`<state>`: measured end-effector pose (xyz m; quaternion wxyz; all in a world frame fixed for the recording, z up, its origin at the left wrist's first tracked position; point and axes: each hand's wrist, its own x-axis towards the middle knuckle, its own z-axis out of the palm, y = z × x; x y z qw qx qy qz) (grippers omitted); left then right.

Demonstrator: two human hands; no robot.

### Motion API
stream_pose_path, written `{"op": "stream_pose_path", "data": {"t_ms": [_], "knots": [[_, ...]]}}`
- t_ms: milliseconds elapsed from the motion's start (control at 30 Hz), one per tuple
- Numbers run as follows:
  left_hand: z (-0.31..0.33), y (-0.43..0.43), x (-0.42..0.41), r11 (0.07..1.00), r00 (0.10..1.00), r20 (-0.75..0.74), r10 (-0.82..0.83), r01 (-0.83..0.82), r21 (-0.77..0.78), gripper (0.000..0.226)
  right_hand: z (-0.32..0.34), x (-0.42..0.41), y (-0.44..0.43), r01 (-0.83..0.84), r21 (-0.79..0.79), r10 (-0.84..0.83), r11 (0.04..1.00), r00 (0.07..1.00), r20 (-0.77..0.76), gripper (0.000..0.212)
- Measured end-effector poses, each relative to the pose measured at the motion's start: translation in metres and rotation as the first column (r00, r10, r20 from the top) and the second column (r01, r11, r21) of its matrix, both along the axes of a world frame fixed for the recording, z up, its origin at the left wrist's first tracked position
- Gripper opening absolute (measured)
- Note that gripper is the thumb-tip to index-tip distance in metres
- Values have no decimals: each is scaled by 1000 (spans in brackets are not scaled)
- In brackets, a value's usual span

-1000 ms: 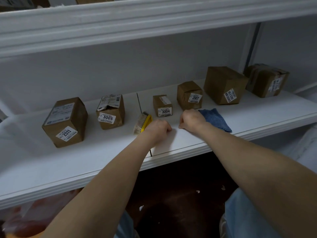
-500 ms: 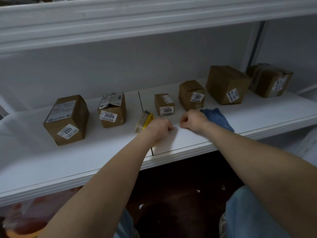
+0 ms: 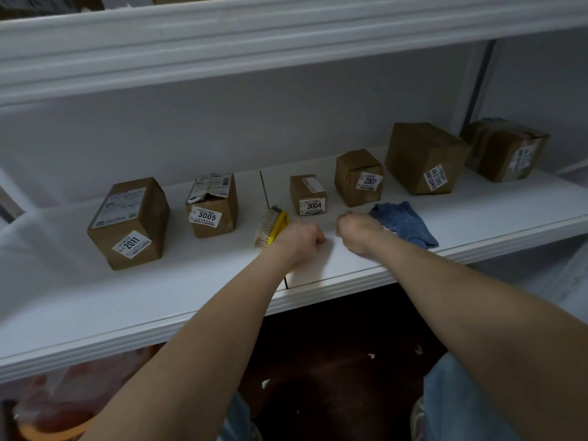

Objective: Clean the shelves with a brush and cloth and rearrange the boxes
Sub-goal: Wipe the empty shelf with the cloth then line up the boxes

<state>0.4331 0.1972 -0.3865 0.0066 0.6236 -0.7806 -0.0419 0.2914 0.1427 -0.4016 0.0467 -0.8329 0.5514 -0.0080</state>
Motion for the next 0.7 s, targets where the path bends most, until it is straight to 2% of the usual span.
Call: {"op": "stream_pose_path", "data": {"t_ms": [67,200,333,400,433,467,500,533,633,700], "knots": [[-1,-1,1,1000,1000,-6,-1,1,4,34,0,-1,-2,37,-10,-37,999,999,7,35],[0,-3,2,1000,1000,-2,-5,5,-2,32,4,-6,-13,172,69,-180,983,974,139,31],[3,-8,3,1000,1000,-5,0,0,11,30,3,-10,-22,278,183,-326,943,879,347,26],[4,-9,3,1000,999,-30,10,-10,10,30,3,-13,-26,276,309,-404,910,755,517,26],[4,-9,3,1000,999,-39,12,-12,5,29,3,-13,-26,245,388,-447,889,651,613,27],[4,-9,3,1000,999,-45,16,-16,1,29,6,-13,-21,217,486,-523,846,509,684,27],[4,-9,3,1000,998,-54,20,-20,1,29,8,-15,-18,179,570,-592,802,367,717,28],[3,-8,2,1000,997,-67,29,-29,0,29,11,-15,-13,134,622,-632,772,270,726,25],[3,-8,-1,997,990,-116,79,-78,5,31,18,-17,1,-13,666,-662,746,99,743,31],[5,-9,-6,991,967,-216,132,-134,4,34,23,-19,10,-49,664,-660,746,77,747,33]]}}
